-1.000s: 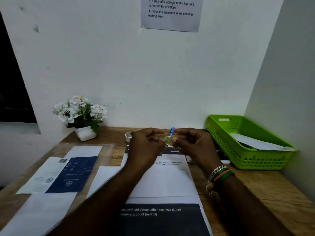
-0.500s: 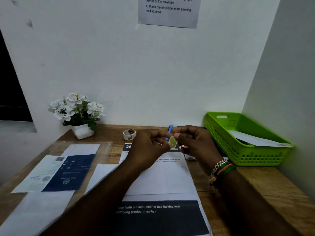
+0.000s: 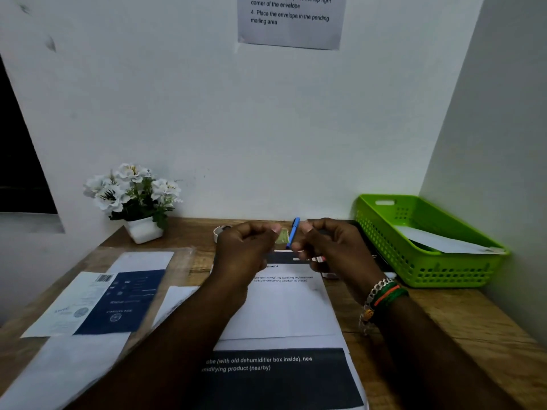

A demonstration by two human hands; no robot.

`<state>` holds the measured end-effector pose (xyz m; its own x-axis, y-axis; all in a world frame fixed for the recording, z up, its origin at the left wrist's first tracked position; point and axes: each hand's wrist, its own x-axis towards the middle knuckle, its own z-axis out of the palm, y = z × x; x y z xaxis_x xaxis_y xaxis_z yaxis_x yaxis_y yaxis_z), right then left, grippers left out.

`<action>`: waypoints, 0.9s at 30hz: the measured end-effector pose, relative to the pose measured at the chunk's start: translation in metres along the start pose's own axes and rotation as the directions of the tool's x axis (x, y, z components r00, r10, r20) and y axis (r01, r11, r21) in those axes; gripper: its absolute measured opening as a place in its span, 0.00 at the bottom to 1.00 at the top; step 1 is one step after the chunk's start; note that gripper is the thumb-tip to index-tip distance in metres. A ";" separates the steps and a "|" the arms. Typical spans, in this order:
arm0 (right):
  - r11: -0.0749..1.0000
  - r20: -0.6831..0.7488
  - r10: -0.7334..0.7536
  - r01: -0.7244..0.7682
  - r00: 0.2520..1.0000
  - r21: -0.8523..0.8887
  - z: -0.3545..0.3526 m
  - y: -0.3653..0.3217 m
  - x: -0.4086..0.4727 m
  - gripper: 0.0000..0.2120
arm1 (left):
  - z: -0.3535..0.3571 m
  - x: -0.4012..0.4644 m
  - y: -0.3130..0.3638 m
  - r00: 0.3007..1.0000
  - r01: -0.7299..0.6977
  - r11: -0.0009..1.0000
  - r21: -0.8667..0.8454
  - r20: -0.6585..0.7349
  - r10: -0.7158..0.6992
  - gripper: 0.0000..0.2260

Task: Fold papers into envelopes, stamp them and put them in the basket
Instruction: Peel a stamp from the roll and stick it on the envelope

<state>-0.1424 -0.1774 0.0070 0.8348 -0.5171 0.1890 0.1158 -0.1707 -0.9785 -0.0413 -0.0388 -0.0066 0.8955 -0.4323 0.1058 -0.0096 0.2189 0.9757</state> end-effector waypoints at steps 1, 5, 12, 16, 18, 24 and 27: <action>0.999 0.020 0.025 -0.024 0.999 -0.023 0.000 -0.001 -0.002 0.13 | 0.000 0.001 -0.001 1.000 0.013 0.999 -0.045 -0.015 -0.014 0.04; 0.994 0.091 0.070 -0.061 0.993 -0.091 0.003 -0.002 -0.007 0.11 | 0.002 0.001 0.000 0.999 0.033 0.990 -0.140 -0.036 -0.039 0.01; 0.997 0.103 0.059 -0.063 0.993 0.037 0.008 -0.006 -0.010 0.10 | 0.005 -0.005 -0.001 1.000 0.004 0.986 -0.165 -0.006 -0.005 0.03; 0.997 0.079 0.033 -0.039 0.996 0.067 0.010 -0.007 -0.011 0.08 | 0.008 -0.008 0.002 1.000 -0.006 0.982 -0.190 0.005 0.007 0.01; 0.995 0.067 0.029 -0.035 0.997 0.090 0.010 -0.008 -0.011 0.05 | 0.009 -0.009 0.003 1.000 0.004 0.979 -0.206 0.011 -0.002 0.02; 0.979 -0.010 0.065 -0.062 0.998 0.197 0.006 -0.011 -0.006 0.02 | 0.009 -0.009 0.004 0.998 0.042 0.987 -0.152 0.058 -0.034 0.01; 0.973 -0.039 0.091 -0.081 0.995 0.215 0.000 -0.010 -0.003 0.02 | 0.009 -0.009 0.002 0.990 0.081 0.996 -0.038 0.119 -0.075 0.04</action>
<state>-0.1460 -0.1740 0.0158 0.8205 -0.5624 0.1023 0.1611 0.0558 -0.9854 -0.0539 -0.0425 -0.0043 0.8342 -0.5488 0.0540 0.0797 0.2169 0.9729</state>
